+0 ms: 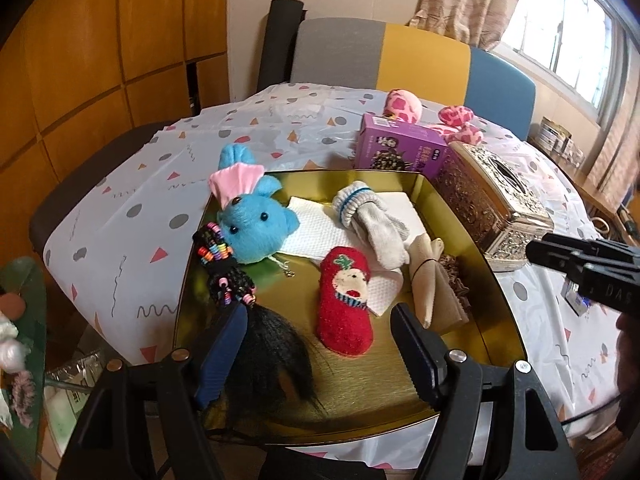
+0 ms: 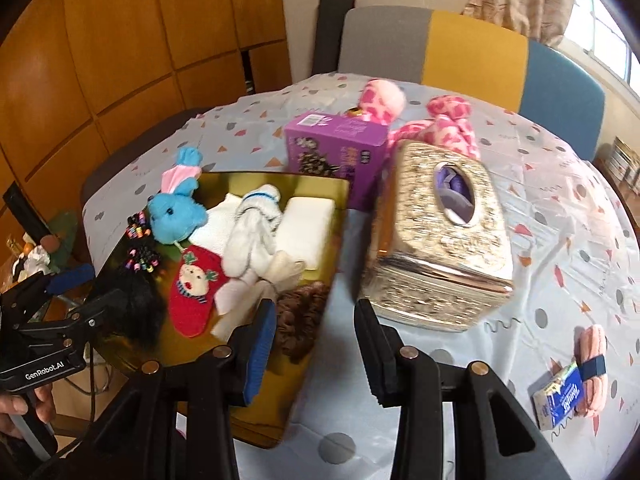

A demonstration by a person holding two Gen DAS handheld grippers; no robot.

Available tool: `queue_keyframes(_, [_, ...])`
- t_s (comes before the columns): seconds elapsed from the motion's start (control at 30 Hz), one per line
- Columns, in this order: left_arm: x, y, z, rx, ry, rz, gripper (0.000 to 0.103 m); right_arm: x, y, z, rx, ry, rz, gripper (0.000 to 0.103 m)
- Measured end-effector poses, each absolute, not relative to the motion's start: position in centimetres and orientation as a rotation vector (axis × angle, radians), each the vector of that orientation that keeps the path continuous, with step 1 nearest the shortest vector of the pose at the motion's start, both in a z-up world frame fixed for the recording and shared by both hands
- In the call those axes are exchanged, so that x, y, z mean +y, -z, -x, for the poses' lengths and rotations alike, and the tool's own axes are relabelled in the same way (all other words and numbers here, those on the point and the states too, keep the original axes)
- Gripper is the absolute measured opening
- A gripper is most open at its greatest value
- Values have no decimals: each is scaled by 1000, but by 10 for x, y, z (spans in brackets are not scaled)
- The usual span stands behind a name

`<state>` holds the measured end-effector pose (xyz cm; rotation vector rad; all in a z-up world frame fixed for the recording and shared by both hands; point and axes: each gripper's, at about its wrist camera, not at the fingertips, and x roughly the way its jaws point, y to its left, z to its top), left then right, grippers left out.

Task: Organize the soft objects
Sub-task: 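Move the left tool toward the blue Tempo tissue pack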

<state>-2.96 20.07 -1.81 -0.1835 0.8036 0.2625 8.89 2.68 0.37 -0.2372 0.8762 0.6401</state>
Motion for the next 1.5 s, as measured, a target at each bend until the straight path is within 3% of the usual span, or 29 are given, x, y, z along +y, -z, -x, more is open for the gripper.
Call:
queue_keyframes(0.43, [167,9,19,798,-190,90,75,-65,-11,-121,859,-431,127,40])
queue_keyframes(0.83, [113,2,1,808,-78,-27,75,-210,0,-157,823,-39,43,40])
queue_keyframes(1.07, [75,-2,-11,803,7,-95,75,-317,21,-163,823,235,-349,41])
queue_keyframes(1.5, [6,-1,-33,804,160,-194,75,-352,36,-153,883,273,-564,41])
